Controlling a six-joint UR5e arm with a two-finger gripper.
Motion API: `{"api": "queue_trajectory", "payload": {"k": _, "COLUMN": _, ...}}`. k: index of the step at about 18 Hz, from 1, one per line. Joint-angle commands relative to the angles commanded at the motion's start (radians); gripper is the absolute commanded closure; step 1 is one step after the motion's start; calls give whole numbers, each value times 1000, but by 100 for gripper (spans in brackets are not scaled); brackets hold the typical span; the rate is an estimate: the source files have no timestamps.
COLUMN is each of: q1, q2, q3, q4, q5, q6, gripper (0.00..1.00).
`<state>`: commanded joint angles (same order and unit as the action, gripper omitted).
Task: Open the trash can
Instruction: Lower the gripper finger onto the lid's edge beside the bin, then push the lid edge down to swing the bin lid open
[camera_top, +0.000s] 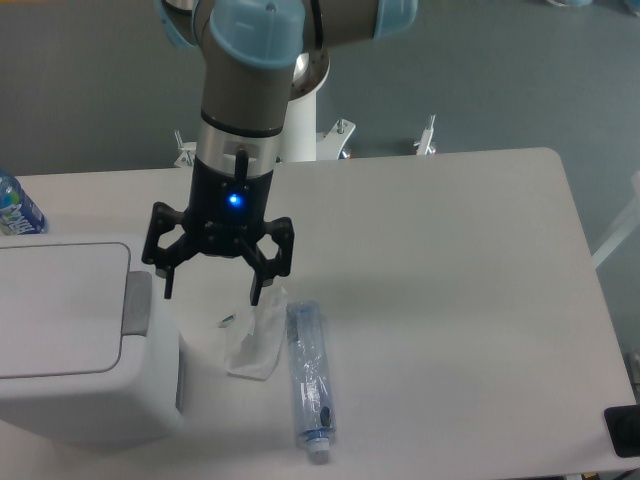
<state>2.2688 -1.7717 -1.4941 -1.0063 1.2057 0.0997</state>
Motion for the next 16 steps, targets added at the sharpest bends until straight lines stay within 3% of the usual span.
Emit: {"api": "queue_trajectory", "payload": {"k": 16, "q1": -31, "q2": -21, "q3": 0, "q4": 11, "q5": 2, "q6": -34, "gripper": 0}}
